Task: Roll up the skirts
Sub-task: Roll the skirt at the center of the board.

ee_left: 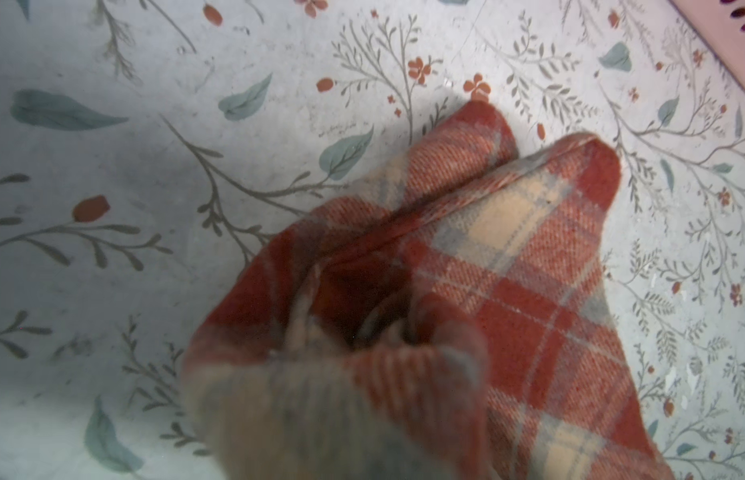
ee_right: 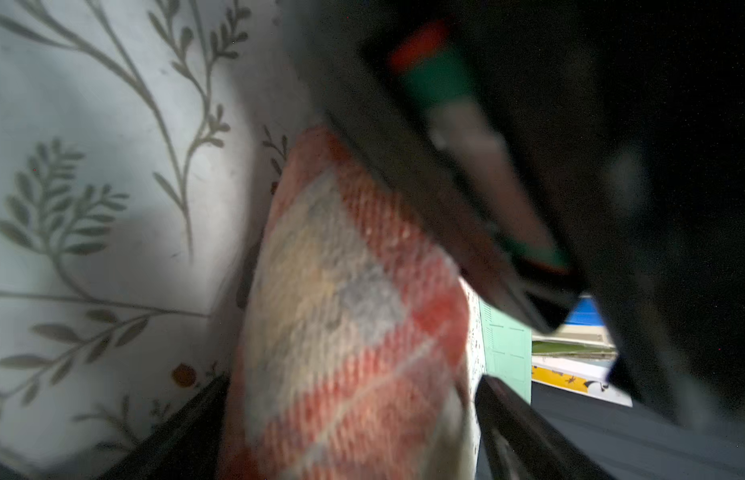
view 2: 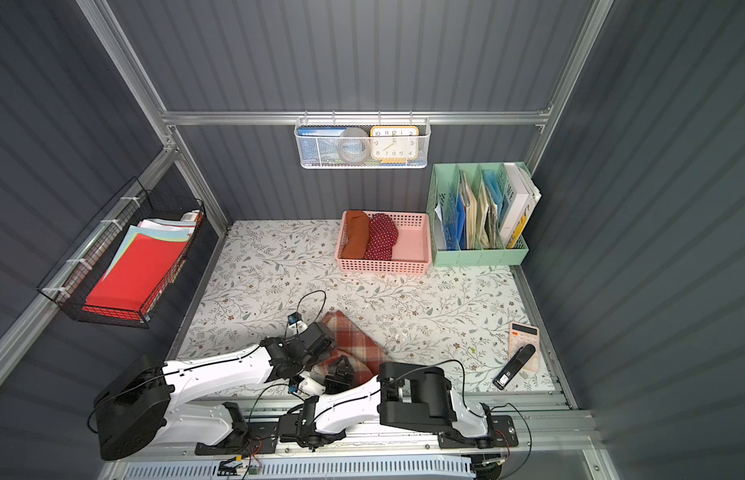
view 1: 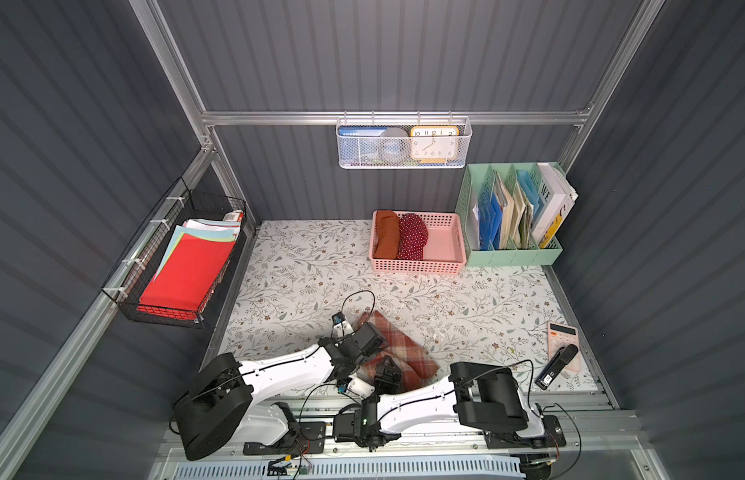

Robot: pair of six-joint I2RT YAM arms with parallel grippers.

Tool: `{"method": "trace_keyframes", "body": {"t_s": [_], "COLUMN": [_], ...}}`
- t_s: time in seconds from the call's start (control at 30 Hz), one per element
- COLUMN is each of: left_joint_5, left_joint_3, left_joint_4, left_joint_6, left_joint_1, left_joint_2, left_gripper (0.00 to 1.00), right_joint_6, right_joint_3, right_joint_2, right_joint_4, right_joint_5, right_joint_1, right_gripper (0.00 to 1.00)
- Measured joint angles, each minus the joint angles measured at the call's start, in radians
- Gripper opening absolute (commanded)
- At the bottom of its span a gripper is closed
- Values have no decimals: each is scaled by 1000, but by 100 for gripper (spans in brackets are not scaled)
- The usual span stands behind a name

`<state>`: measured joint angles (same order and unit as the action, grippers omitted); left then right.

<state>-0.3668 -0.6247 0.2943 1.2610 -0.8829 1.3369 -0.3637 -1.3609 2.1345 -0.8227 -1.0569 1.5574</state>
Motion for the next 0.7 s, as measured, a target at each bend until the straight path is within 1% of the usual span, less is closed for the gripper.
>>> {"method": "trace_keyframes", "body": {"t_s": [0.13,0.27,0.3,0.4,0.43,0.47,0.5,0.53,0.57,0.6,0.7], "left_joint_5": [-2,-8,-10,-12,-11,-11,-11,-11,-10,-10,-11], "left_joint_3": [0,0,0,0,1,4,9,13,17,21,31], "left_joint_4": [-11,-23,-26,-43,-48,-53,-61,-68,-72,-74,-76], "left_joint_6": [0,0,0,1,3,7,10,14,18,23,30], "left_joint_1": [6,12,13,13,13,13,13,13,13,13,14], "left_joint_2": [0,0,0,-1,-2,-6,-13,-19,-27,-35,-63], "left_gripper": [0,0,0,0,0,0,0,0,0,0,1], "right_joint_6": [-61,-132,-152,-194,-203,-207,-211,-214,-216,-217,-216], "right_joint_3": [-21,-52,-59,-63,-62,-59,-55,-48,-41,-34,-28], "right_joint_2": [27,62,70,82,82,82,80,78,74,69,63], "right_joint_4": [-29,-82,-96,-117,-119,-120,-119,-112,-105,-98,-82], "right_joint_5": [-14,-38,-45,-56,-57,-59,-62,-64,-68,-70,-78], "right_joint_1": [-2,-2,-2,-4,-5,-6,-6,-7,-7,-7,-7], "right_gripper": [75,67,63,55,48,37,32,31,26,18,9]}}
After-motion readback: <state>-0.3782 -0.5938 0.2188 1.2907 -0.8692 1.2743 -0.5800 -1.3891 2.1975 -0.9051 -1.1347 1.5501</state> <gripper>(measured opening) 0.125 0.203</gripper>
